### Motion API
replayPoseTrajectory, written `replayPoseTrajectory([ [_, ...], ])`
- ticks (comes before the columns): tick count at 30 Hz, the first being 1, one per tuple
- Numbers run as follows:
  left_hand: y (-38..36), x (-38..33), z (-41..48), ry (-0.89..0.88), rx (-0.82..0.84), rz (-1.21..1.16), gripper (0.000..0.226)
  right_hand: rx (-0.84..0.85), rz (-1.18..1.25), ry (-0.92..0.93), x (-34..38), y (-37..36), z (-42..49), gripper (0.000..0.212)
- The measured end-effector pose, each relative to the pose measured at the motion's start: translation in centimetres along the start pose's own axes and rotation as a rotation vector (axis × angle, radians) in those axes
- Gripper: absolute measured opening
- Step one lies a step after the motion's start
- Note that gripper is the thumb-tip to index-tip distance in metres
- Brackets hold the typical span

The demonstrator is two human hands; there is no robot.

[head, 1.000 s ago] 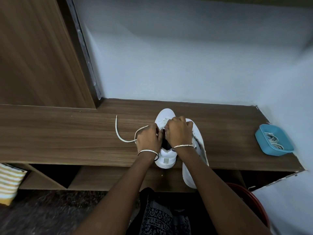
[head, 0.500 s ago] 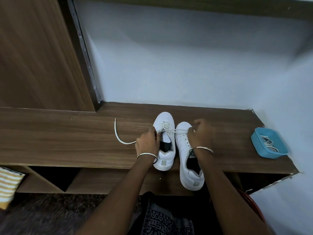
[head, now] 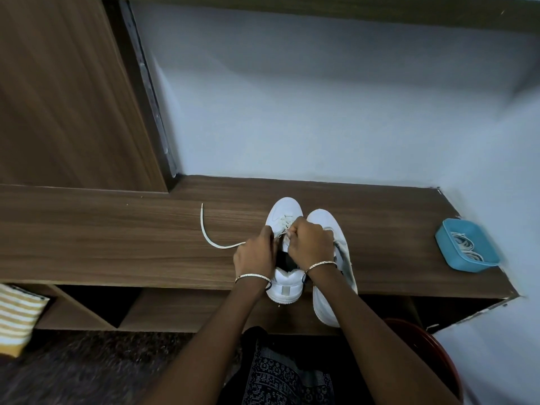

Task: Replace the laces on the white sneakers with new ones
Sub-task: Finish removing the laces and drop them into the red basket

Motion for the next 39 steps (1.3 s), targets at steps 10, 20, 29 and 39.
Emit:
replayPoseTrajectory([
  [10, 0.5, -0.1, -1.9, 0.063, -0.043, -0.051, 0.027, -0.258, 0.392, -0.384, -4.7, 4.2, 0.3, 0.013],
  [20, 0.0, 0.1, -1.9, 0.087, -0.059, -0.093, 0.025, -0.031, 0.010, 0.036, -0.3, 1.5, -1.0, 0.028],
  [29, 0.5, 0.0, -1.7, 0.090, -0.085, -0.124, 0.027, -0.171, 0.368, -0.268, -2.0, 1.6, -0.4, 0.007],
  [39, 1.1, -2.4, 1.8, -0.187, -0.012, 0.156, 0.018, 0.025, 0.184, -0.033, -0.9, 1.1, -3.0, 0.024],
])
Point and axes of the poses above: each hand's wrist, its own z-axis towards the middle knuckle, its own y-axis out of the back of the hand, x = y × z, the point moved 2 cm from there along z, towards the middle knuckle, and after that the axes turned 7 degrees about -y, right-handed, at the moved point
